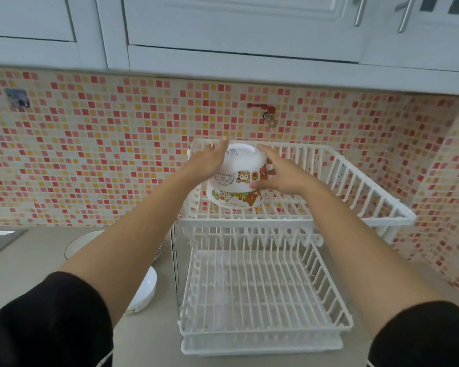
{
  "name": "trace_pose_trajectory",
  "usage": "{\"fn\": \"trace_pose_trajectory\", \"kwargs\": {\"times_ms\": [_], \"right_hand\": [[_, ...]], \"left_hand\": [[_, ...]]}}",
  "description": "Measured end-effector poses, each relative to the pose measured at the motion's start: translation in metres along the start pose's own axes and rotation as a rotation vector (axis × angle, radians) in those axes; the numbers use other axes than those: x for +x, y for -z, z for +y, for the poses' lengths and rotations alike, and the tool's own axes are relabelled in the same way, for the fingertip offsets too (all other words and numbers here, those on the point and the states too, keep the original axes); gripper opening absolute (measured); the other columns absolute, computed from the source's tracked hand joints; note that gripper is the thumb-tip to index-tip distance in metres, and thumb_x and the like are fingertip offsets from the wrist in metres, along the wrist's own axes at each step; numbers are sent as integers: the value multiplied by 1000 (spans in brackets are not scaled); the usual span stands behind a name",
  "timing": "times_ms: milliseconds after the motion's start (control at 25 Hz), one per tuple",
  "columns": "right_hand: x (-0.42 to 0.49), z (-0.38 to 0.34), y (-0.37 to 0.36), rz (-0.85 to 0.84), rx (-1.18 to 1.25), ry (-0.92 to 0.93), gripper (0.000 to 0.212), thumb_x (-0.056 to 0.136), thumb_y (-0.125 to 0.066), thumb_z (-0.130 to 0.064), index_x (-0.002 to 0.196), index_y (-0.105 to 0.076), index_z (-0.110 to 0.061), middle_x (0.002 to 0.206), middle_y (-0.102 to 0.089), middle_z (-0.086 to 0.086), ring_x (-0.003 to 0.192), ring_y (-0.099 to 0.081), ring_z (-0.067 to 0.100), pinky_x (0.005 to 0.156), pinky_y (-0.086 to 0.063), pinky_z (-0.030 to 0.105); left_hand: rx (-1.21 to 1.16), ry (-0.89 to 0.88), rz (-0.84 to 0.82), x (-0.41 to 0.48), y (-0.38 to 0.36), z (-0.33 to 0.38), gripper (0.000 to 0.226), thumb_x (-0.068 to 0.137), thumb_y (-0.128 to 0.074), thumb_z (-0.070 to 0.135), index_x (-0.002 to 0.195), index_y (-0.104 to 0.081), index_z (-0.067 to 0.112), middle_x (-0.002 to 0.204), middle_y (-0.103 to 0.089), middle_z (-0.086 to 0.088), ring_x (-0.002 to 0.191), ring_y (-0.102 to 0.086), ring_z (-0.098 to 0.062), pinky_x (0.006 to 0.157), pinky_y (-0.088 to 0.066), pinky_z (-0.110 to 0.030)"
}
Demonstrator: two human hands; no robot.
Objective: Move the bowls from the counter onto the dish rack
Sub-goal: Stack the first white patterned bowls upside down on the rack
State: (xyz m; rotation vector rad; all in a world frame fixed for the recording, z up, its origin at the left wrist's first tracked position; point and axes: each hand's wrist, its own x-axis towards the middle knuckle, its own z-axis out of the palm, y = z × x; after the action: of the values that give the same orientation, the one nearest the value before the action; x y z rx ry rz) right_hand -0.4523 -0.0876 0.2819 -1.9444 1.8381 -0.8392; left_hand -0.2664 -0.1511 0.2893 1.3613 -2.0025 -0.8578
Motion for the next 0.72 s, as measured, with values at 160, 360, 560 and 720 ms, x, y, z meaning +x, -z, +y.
{"fn": "trace_pose_trajectory", "kwargs": {"times_ms": [160, 360, 560, 720], "right_hand": [[2, 4, -2, -40, -23, -13, 99, 77, -76, -30, 151, -11, -30, 156, -30, 2, 139, -37, 26, 110, -37, 47], [3, 7, -5, -87, -69, -64, 94, 77, -77, -33, 149, -16, -29, 149, -39, 6, 133, -44, 28, 107, -40, 49], [2, 5, -8, -119, -67, -92, 96, 78, -76, -28, 150, -12, -26, 150, -38, 6, 134, -42, 29, 109, -37, 46], [2, 3, -11, -152, -90, -123, 97, 80, -75, -29, 151, -9, -25, 148, -41, 5, 132, -45, 29, 107, -39, 43]], "left_hand": [[148, 2, 37, 2, -6, 2, 86, 92, -9, 67, 149, -33, 8, 154, -34, -17, 141, -33, -35, 111, -27, -46], [249, 55, 35, -2, -12, 4, 87, 93, -13, 67, 149, -28, 2, 153, -34, -20, 141, -33, -36, 109, -29, -45], [333, 74, 37, -3, -16, 6, 87, 93, -12, 66, 151, -23, 3, 153, -33, -20, 139, -34, -37, 109, -30, -45], [362, 84, 9, -4, -19, 5, 83, 95, -12, 63, 151, -23, 2, 152, -35, -23, 138, -36, -38, 109, -32, -43]]}}
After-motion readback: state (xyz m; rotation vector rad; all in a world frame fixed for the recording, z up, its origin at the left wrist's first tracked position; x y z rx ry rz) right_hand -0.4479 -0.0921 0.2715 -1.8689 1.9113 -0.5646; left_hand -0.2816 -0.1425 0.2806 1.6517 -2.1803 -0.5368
